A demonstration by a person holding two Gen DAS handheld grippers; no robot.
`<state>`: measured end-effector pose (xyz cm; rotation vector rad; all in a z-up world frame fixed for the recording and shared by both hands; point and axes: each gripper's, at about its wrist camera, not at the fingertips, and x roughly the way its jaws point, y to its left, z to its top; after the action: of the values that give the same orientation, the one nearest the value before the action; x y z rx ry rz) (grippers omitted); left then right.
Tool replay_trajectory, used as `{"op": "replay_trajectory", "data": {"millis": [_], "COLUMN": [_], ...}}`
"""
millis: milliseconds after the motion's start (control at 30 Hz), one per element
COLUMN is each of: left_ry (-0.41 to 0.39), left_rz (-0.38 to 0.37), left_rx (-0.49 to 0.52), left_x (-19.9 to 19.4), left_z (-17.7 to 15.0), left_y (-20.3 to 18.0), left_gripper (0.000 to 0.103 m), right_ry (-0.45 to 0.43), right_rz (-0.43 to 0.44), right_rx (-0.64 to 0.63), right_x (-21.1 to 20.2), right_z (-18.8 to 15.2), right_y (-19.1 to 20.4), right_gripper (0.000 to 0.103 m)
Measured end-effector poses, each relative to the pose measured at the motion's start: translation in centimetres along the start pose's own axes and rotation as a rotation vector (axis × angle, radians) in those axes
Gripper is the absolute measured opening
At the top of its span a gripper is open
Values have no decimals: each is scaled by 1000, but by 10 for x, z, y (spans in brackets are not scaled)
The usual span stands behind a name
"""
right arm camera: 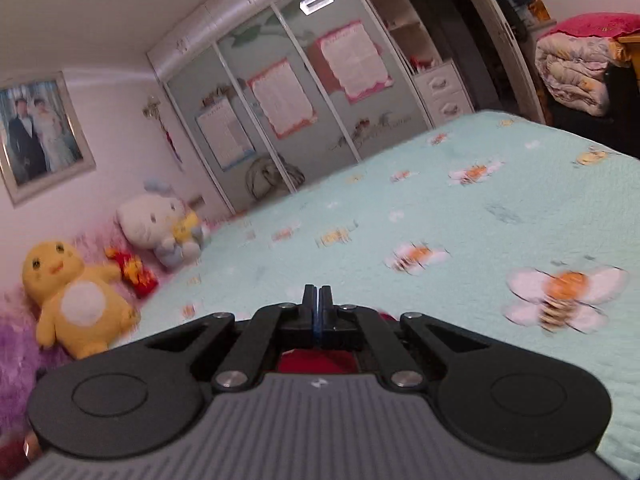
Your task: Fold clothes
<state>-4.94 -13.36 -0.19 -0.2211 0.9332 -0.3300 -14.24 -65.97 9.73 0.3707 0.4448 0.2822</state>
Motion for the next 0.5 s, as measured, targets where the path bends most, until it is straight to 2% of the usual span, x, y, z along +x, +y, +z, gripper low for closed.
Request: {"op": "replay_trajectory", "data": {"millis": [33,133,200,267,400,500], "left_ry": [10,34,42,44,39,45], "left_rz": [-5,-9,3,31,68,88], "left_rx": [-7,-20,-13,8,37,53], "left_x": [4,12,15,15,12,15], "left_z": [0,-1,0,0,1,0], "left_y": [-2,-9,-14,-17,-15,-12], "left_gripper": [60,60,60,61,64,66], "right_ry": [35,91,89,96,186,265], "right_rz": [-89,-223,-183,-183,-146,-134], "right_rx": [-41,-48,23,15,-88,-144], "right_x": [0,29,58,98,187,234], "right_z": [-4,-14,-17,-20,-24,-26], "right_y": [1,-3,-12,-11,7,22], "right_gripper": [3,6,13,27,30,30]}}
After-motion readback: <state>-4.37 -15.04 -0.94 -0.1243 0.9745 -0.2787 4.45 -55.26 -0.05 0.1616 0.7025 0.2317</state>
